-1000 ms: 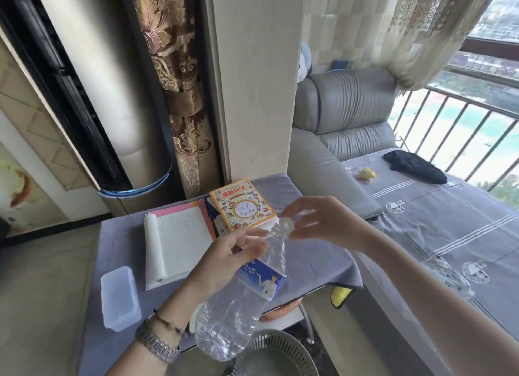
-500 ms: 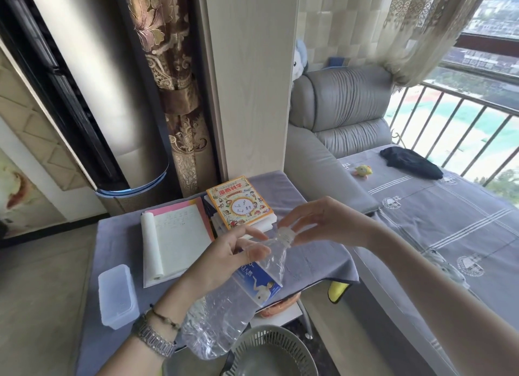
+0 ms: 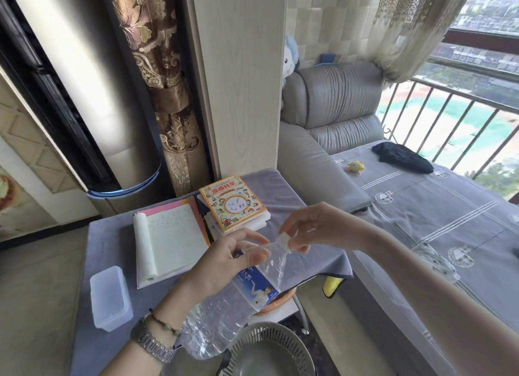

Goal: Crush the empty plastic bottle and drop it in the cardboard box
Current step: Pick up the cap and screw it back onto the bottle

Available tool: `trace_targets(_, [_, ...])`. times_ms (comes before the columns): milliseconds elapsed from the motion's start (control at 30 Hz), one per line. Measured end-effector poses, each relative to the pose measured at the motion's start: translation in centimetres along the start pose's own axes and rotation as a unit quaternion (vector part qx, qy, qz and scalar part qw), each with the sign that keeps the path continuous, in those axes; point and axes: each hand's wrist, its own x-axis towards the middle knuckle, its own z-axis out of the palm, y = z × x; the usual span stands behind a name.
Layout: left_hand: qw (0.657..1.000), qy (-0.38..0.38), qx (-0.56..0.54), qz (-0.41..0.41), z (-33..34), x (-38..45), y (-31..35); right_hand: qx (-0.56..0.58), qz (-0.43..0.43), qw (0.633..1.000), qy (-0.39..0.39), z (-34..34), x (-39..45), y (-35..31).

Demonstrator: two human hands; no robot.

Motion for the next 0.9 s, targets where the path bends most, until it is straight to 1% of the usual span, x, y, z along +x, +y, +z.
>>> trace_targets(133, [0.999,0.019,0.025,0.008,0.2,0.0,0.0,-0.009,0.005,1.000,0.006,0.2,0.0,0.3])
trace_targets(233, [0.997,0.032,0.067,0.018,0.4,0.0,-0.1,-0.034,0.028,0.999,0.004,0.8,0.0,0.5])
trace_targets(333, [0.995,0.043,0.085,0.024,0.5,0.0,-0.1,-0.028,0.045,0.998,0.026,1.5,0.3,0.9])
trace_targets(467, [0.998,0.035,0.042,0.016,0.2,-0.1,0.0,-0.014,0.026,0.999,0.029,1.4,0.1,0.7])
trace_targets(600, [1.000,0.020,-0.015,0.014,-0.2,-0.1,0.5,0.038,-0.049,0.998,0.010,0.8,-0.2,0.3])
trace_targets(700, [0.999,0.003,-0.045,0.012,-0.4,-0.2,0.5,0.031,-0.090,0.995,-0.001,0.3,-0.6,-0.1])
trace_targets(800, [0.997,-0.012,-0.076,0.013,-0.4,-0.3,0.4,-0.001,-0.093,0.996,-0.006,0.2,-0.9,-0.3])
trace_targets(900, [0.996,-0.018,-0.083,0.014,-0.3,-0.3,0.3,-0.020,-0.094,0.995,0.012,0.8,-0.8,-0.1])
